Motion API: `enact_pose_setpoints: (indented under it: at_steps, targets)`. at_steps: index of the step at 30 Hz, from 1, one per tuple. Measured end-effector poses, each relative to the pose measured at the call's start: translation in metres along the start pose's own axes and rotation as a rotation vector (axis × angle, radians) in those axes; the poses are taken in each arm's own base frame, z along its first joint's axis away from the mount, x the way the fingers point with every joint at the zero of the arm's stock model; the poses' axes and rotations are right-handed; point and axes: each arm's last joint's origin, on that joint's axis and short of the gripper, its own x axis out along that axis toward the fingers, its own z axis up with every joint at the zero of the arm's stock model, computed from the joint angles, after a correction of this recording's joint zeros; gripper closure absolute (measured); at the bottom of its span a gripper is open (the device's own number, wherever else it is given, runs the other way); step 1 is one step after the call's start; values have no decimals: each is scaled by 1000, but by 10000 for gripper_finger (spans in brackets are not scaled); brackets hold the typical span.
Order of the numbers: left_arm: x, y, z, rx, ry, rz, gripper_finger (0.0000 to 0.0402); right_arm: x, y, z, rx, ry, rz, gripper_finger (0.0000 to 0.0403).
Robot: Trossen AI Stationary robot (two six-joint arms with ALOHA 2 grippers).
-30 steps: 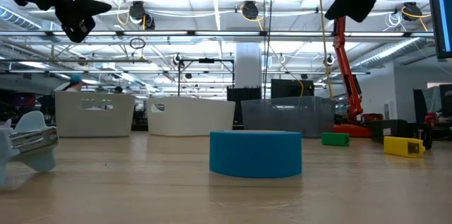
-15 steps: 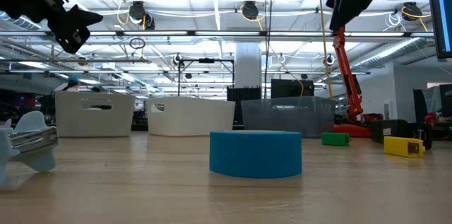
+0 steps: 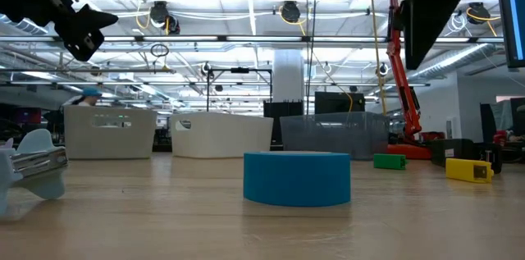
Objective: Pick and place Stapler, Stapler remover, tape
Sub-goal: Put the top green small stapler into the gray bin
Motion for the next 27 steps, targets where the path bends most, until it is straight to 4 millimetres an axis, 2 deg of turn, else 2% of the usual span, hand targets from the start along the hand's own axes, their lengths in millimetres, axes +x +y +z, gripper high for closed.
enact_pose_setpoints:
  at_steps: [7,14,18,27]
  targets:
    - [0,0,0,-3,2,-1,215,8,-8,7,93,-17,-3,234]
    - [0,0,0,-9,4,0,215,22,-21,6,190,7,-33,234]
    - [0,0,0,-10,4,0,215,28,-24,5,208,2,-31,234]
    - [0,1,-2,-11,20,8,215,28,-23,6,201,-6,-24,234]
